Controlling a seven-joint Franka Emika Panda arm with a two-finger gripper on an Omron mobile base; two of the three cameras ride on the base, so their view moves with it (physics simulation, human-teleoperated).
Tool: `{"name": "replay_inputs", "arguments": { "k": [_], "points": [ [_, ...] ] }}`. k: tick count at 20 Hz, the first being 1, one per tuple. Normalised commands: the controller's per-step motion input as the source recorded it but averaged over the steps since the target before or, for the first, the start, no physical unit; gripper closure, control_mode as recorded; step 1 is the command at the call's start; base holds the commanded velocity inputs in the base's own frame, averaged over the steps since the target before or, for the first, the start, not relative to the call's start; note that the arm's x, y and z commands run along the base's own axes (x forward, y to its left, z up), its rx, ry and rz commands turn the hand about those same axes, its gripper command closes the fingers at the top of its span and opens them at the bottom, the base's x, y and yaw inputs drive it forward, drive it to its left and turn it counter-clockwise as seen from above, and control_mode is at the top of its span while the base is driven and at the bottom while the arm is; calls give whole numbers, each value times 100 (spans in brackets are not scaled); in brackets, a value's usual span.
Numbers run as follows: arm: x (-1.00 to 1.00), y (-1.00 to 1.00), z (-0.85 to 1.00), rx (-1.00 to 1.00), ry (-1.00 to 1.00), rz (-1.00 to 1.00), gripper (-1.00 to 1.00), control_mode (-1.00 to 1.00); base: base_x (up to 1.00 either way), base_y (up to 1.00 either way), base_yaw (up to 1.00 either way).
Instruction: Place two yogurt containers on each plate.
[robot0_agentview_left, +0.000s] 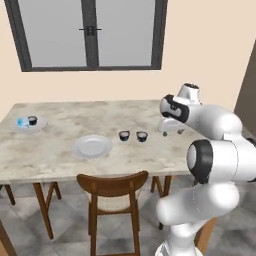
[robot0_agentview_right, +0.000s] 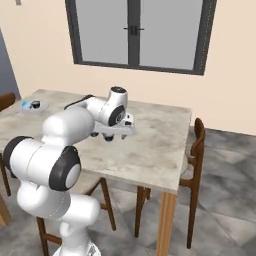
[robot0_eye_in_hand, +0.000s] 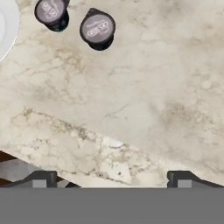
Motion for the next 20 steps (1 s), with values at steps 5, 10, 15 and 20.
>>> {"name": "replay_inputs", "arguments": {
  "k": [5,10,15,20],
  "points": [
    [0,0,0,0,0,0,-100,100,80,-32,17],
    [0,0,0,0,0,0,-100,100,61,-16,19],
    [0,0,0,0,0,0,-100,100,57,-5,13],
    [20,0,-5,0,3,4,-100,-100,20,0,5]
  ]
}}
